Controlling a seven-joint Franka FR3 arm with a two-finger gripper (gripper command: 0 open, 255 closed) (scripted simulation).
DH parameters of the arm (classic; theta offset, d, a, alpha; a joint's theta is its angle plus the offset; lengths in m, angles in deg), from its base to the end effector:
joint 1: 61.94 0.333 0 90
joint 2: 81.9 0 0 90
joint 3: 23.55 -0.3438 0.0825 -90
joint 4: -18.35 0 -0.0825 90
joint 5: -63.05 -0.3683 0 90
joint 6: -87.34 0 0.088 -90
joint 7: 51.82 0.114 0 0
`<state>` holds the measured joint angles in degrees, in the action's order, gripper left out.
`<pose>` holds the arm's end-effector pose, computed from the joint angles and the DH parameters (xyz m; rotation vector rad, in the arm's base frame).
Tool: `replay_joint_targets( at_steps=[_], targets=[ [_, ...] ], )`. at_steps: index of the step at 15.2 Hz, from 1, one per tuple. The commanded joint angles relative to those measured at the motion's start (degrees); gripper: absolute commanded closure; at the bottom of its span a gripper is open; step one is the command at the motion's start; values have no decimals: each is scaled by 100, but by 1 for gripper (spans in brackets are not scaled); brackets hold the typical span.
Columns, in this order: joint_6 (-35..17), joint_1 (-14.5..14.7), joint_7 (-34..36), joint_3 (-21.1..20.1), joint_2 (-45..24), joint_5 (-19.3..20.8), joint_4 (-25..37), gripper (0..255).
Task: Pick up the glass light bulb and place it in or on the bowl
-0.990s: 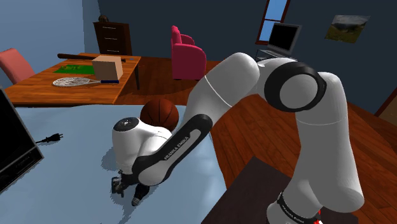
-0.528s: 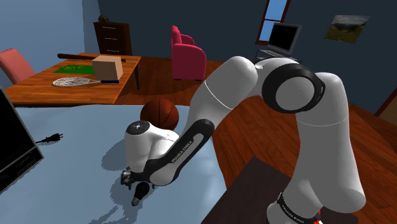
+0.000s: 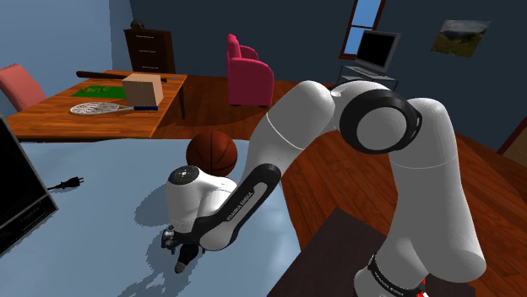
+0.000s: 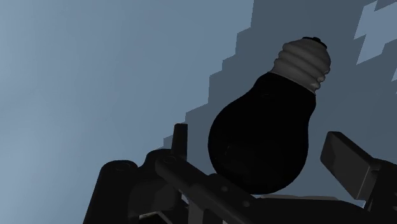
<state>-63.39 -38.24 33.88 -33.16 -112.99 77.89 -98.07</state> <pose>0.5093 0.3361 0.2139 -2.9044 1.0917 -0.1206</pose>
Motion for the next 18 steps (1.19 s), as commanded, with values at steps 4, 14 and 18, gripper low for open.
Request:
replay_joint_targets(
  at_steps=[4,14,18],
  targets=[
    [0,0,0,0,-1,0,1,255],
    [52,-14,-17,-19,64,-21,-11,255],
    [268,-70,-91,-96,317,-113,-46,255]
  ],
)
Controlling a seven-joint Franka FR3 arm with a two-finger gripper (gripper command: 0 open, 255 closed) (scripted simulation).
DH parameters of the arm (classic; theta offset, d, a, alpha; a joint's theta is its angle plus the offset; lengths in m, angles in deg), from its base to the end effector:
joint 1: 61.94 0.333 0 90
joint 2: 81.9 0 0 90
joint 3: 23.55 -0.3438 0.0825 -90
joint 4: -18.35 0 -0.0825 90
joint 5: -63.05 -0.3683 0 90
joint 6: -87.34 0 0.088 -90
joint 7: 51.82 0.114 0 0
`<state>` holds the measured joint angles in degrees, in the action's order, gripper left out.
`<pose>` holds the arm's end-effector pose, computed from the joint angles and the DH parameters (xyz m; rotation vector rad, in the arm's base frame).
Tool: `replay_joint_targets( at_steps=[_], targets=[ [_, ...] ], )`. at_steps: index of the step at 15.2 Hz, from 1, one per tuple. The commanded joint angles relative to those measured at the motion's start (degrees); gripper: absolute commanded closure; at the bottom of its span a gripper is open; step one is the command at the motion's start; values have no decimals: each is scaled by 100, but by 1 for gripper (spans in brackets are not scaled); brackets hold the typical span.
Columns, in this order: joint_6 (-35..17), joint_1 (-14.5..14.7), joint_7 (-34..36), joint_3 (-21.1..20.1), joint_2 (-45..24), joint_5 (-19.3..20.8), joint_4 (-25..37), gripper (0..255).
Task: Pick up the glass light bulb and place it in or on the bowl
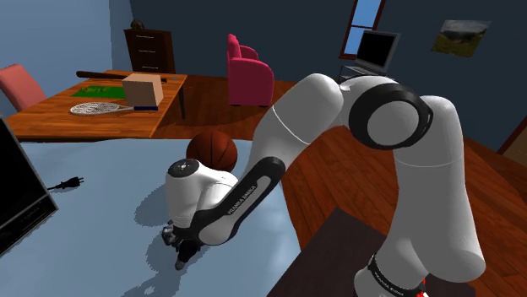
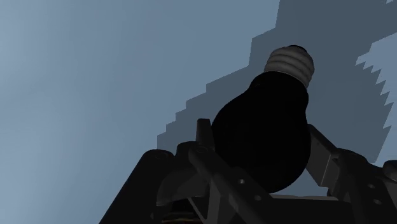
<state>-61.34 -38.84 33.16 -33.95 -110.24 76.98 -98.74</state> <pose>0.5070 0.3346 0.2357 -2.9042 1.0917 -0.1208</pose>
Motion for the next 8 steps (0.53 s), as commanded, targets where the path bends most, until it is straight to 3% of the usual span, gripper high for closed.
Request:
replay_joint_targets(
  at_steps=[1,8],
  targets=[
    [119,-23,-37,-36,104,-45,15,255],
    [521,-105,-169,-151,519,-215,10,255]
  ],
)
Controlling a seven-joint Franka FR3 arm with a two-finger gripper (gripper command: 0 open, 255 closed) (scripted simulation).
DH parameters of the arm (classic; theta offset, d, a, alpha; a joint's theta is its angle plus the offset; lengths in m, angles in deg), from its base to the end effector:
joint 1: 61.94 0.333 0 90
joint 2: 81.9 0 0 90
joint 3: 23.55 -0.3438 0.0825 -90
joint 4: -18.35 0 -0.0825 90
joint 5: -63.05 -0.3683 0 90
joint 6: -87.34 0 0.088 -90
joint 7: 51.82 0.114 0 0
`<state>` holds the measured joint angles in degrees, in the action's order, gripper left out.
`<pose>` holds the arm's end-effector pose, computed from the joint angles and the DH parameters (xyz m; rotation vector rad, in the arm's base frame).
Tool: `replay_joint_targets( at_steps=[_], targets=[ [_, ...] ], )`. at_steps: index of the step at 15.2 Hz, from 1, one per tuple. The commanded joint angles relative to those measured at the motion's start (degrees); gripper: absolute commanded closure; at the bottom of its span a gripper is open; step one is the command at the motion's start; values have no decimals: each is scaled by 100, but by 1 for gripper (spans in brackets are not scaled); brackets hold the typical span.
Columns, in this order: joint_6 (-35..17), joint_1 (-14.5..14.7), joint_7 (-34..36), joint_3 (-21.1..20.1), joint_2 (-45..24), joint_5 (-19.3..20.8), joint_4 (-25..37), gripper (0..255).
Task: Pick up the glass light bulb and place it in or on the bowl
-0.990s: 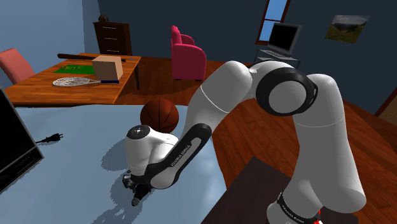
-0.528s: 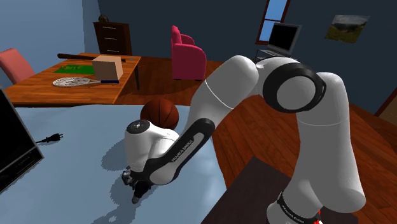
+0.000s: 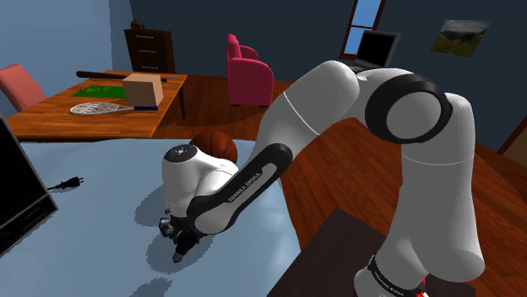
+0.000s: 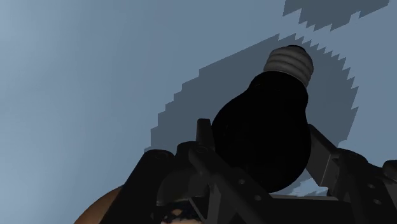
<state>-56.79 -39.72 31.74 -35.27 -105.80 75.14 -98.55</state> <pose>0.5057 0.3345 0.2768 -2.9041 1.0917 -0.1211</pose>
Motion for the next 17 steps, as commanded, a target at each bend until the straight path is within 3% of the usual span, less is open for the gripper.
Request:
replay_joint_targets(
  at_steps=[1,17],
  targets=[
    [126,-28,-46,-33,131,-55,-4,255],
    [1134,-140,-320,-196,926,-412,238,255]
  ],
)
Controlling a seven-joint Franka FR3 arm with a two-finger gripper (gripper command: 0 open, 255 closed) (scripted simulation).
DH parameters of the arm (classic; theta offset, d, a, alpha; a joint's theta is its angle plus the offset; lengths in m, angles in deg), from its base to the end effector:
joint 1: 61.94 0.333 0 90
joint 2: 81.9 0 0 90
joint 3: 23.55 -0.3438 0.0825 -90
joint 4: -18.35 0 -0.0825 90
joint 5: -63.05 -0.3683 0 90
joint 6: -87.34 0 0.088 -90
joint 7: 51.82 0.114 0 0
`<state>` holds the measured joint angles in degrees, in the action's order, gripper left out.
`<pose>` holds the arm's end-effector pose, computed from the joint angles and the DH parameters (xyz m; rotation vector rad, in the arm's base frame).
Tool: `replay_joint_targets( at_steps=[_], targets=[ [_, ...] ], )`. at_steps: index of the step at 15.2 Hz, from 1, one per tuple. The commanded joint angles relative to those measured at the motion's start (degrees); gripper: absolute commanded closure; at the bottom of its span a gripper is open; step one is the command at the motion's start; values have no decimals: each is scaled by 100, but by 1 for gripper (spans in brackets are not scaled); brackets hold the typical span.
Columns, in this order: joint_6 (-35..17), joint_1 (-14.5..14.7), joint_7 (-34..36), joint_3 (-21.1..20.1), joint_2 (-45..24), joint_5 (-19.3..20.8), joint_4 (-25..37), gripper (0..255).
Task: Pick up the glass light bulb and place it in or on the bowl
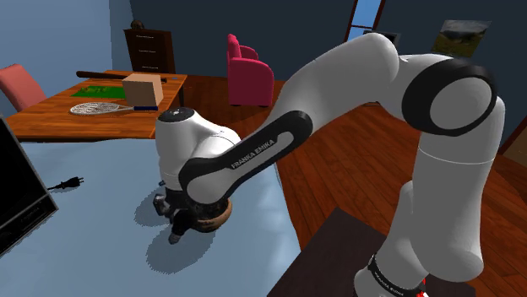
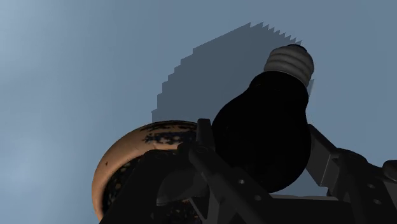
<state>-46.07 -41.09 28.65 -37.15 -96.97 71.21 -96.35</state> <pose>0.5003 0.3311 0.3673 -2.9040 1.0915 -0.1213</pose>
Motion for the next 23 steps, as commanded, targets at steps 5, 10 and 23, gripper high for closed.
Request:
replay_joint_targets(
  at_steps=[5,10,23],
  targets=[
    [231,-188,-339,58,188,-128,66,255],
    [234,-611,-1051,272,179,-255,116,255],
    [-153,-1048,-1763,534,-256,-300,190,255]
  ],
)
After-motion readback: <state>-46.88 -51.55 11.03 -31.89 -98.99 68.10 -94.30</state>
